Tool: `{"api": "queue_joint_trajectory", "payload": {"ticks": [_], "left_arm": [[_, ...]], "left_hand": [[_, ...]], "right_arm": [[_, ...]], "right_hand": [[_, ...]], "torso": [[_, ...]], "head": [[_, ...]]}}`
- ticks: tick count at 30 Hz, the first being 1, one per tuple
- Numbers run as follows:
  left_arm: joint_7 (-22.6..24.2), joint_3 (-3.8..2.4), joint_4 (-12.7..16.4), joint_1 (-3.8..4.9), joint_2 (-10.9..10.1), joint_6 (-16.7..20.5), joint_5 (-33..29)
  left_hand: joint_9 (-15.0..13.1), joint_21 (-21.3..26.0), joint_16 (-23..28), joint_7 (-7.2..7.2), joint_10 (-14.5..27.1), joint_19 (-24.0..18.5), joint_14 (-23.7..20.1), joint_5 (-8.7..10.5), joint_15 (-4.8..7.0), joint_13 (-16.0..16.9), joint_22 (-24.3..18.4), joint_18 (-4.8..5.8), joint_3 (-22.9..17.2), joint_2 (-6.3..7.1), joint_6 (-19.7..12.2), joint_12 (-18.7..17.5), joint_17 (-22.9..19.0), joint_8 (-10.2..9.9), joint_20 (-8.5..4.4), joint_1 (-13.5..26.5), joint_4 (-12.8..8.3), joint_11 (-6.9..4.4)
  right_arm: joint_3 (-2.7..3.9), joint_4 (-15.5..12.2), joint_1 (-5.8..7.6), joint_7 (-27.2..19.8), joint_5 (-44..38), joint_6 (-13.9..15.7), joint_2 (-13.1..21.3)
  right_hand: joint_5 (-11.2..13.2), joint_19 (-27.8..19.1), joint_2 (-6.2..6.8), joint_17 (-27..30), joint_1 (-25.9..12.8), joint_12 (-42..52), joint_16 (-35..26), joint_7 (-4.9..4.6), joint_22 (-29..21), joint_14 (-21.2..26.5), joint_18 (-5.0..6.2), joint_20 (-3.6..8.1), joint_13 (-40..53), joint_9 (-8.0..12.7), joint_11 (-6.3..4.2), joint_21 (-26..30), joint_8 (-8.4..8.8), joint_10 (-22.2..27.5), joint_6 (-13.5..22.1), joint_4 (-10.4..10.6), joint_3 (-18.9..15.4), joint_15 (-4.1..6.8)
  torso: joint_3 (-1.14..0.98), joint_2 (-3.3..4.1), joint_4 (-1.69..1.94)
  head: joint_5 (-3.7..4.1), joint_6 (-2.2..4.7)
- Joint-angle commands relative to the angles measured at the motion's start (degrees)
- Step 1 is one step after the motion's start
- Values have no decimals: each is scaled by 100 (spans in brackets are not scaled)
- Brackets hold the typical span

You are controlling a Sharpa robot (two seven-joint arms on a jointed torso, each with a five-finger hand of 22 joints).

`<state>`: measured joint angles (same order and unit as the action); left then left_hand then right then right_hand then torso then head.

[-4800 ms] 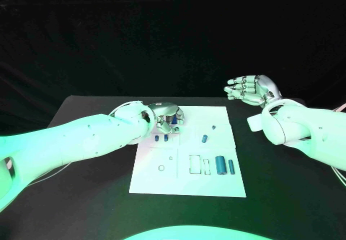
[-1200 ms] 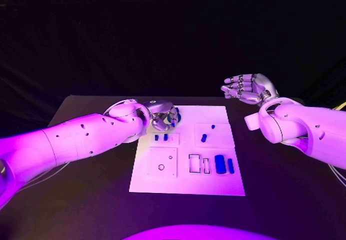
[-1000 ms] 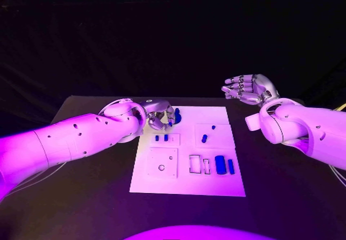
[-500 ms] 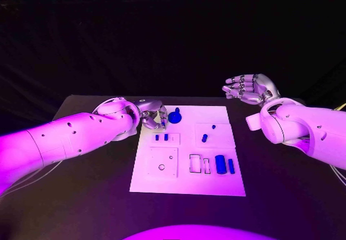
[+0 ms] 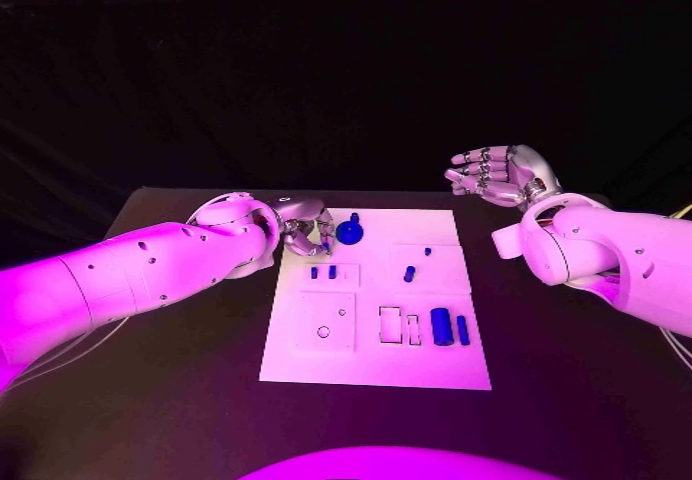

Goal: Assemble the parts on the task board

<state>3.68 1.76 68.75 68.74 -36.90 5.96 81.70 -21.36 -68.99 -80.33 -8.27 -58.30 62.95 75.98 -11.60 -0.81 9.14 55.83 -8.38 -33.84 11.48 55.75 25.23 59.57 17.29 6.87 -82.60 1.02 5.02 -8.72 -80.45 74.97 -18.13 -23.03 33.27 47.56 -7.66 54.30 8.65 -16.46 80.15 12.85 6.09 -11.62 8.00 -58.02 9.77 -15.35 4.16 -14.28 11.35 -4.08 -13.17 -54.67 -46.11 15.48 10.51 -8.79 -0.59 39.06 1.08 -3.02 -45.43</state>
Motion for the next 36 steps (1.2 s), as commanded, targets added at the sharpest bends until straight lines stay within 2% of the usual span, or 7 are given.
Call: {"api": "queue_joint_trajectory", "payload": {"ticks": [1,36], "left_arm": [[15,2,-5,-3,22,-16,-21],[-42,64,-93,-50,98,-214,-40]], "left_hand": [[16,-82,-126,-4,-333,27,44,8,8,77,67,25,-109,-55,63,18,75,-61,3,51,-54,-56],[15,-81,-124,-4,-352,30,44,11,9,79,71,27,-105,-63,76,-15,70,-76,1,63,-51,-58]], "right_arm": [[1,-11,-1,-14,-10,-11,-3],[1,-9,-1,-17,-23,3,-8]], "right_hand": [[-38,-73,-170,41,-53,-73,-114,-314,-36,-12,81,16,-51,33,-16,21,54,-120,-26,-12,-168,-2],[-39,-64,-184,74,-54,-90,-125,-314,-79,-25,81,17,-51,43,-17,18,75,-131,-44,-20,-170,-2]], "torso": [[-3,-3,-5],[-4,-6,-3]], "head": [[-11,-6],[6,-44]]}}
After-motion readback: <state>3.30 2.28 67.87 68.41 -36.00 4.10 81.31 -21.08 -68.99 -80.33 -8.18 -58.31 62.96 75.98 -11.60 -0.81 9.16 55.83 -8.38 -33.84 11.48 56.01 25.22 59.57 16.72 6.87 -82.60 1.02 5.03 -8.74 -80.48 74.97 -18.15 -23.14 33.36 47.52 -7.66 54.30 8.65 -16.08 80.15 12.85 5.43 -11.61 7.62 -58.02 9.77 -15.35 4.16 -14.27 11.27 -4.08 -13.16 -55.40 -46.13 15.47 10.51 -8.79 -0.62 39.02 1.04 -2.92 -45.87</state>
